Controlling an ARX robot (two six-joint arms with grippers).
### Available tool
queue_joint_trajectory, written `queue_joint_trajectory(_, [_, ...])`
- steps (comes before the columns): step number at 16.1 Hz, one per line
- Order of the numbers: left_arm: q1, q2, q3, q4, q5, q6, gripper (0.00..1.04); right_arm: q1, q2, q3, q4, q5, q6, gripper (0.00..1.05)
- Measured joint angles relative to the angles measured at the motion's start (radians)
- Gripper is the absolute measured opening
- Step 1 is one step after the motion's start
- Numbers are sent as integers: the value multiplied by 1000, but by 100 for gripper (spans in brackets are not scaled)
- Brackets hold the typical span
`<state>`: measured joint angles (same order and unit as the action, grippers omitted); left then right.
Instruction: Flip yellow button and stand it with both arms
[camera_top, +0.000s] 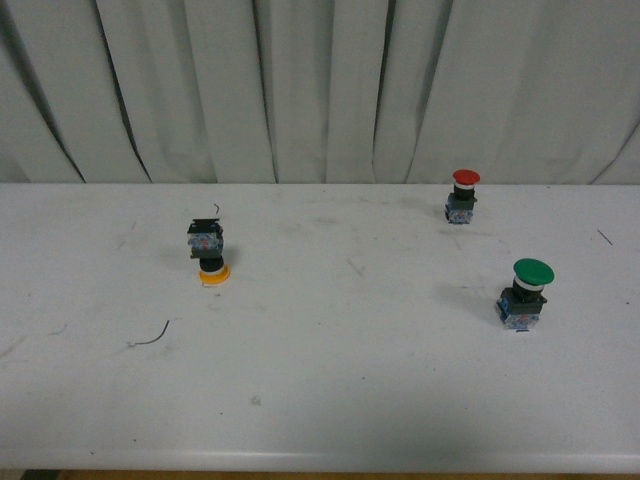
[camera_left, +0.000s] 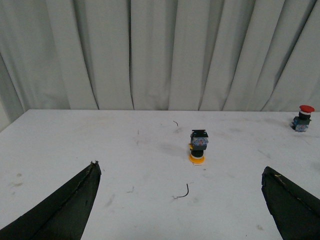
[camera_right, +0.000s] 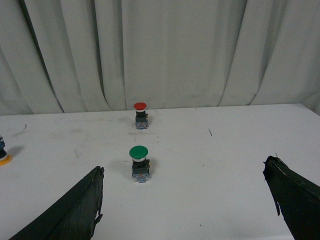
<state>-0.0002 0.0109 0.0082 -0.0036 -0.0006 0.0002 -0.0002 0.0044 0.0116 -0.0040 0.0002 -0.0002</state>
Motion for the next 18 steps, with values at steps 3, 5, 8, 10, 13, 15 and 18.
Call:
queue_joint_trajectory(3, [0, 0, 0, 0, 0, 0, 98, 0, 0, 0, 0, 0, 0, 98])
queue_joint_trajectory(5, [0, 0, 0, 0, 0, 0, 98, 0, 0, 0, 0, 0, 0, 98])
queue_joint_trajectory(8, [0, 0, 0, 0, 0, 0, 98, 0, 0, 0, 0, 0, 0, 98])
queue_joint_trajectory(10, [-11, 19, 32, -113, -32, -31, 98, 0, 0, 0, 0, 0, 0, 98])
queue_joint_trajectory(13, [24, 244, 167, -261, -54, -159, 98, 0, 0, 0, 0, 0, 0, 98])
queue_joint_trajectory(15, [82, 394, 212, -87, -24, -157, 98, 0, 0, 0, 1, 0, 0, 98])
queue_joint_trajectory(18, [53, 689, 277, 179, 11, -149, 98, 0, 0, 0, 0, 0, 0, 98])
